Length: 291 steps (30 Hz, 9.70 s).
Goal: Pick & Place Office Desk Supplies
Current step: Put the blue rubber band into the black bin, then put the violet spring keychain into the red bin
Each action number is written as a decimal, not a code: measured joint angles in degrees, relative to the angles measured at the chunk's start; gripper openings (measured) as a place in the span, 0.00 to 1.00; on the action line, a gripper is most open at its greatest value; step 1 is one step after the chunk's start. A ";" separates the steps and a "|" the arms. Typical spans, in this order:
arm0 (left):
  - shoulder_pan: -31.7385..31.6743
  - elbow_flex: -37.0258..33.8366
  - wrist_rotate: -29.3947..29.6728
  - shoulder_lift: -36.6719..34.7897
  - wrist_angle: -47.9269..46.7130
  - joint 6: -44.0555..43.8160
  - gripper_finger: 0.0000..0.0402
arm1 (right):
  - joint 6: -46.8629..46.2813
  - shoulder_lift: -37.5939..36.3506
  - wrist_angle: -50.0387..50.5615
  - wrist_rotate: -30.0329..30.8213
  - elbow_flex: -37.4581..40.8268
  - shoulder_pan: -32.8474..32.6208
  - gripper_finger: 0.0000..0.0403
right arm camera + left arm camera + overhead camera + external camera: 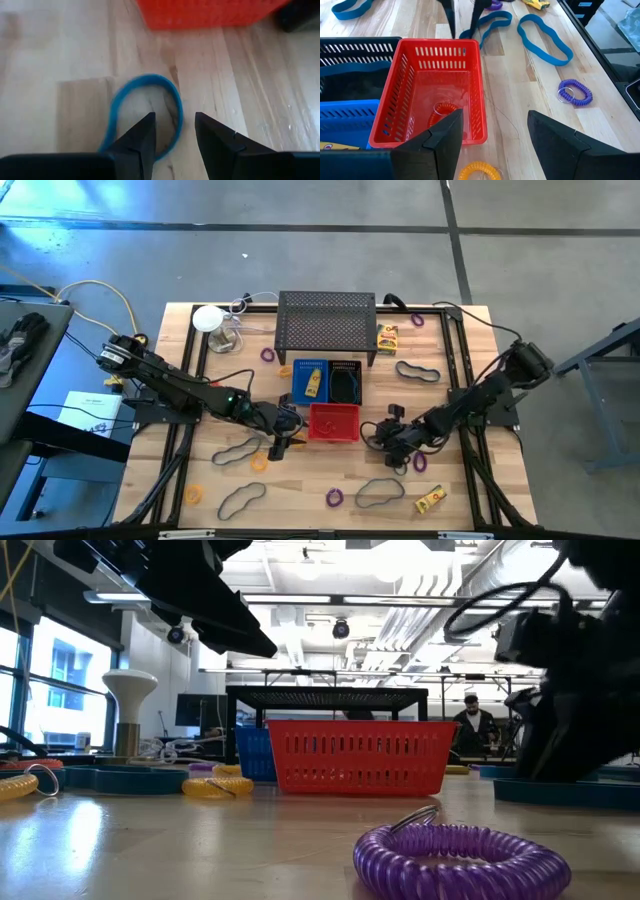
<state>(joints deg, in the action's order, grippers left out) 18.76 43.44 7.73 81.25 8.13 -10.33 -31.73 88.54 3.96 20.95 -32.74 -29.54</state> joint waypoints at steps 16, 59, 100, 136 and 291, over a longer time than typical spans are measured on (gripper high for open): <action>-0.01 -0.02 0.01 0.00 -0.07 0.02 0.54 | 0.49 0.97 -0.13 -2.93 -0.12 3.82 0.09; -0.78 -0.02 0.00 0.00 -0.14 -0.04 0.54 | 36.74 -0.16 10.36 16.45 -28.79 13.30 0.01; -0.80 -0.04 -0.34 2.89 1.17 -3.06 0.54 | 26.48 4.97 8.88 10.38 -27.24 28.43 0.01; -0.98 0.02 -0.21 2.86 1.76 -3.21 0.54 | 1.77 13.24 17.79 -9.48 -26.96 36.57 0.01; -4.67 -0.02 -0.45 2.86 5.13 1.70 0.54 | 10.15 6.66 2.24 2.65 -18.78 11.42 0.06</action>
<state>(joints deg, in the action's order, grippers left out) 14.09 43.42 7.29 84.12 13.26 -8.62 -21.58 95.20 6.20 23.60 -51.53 -18.12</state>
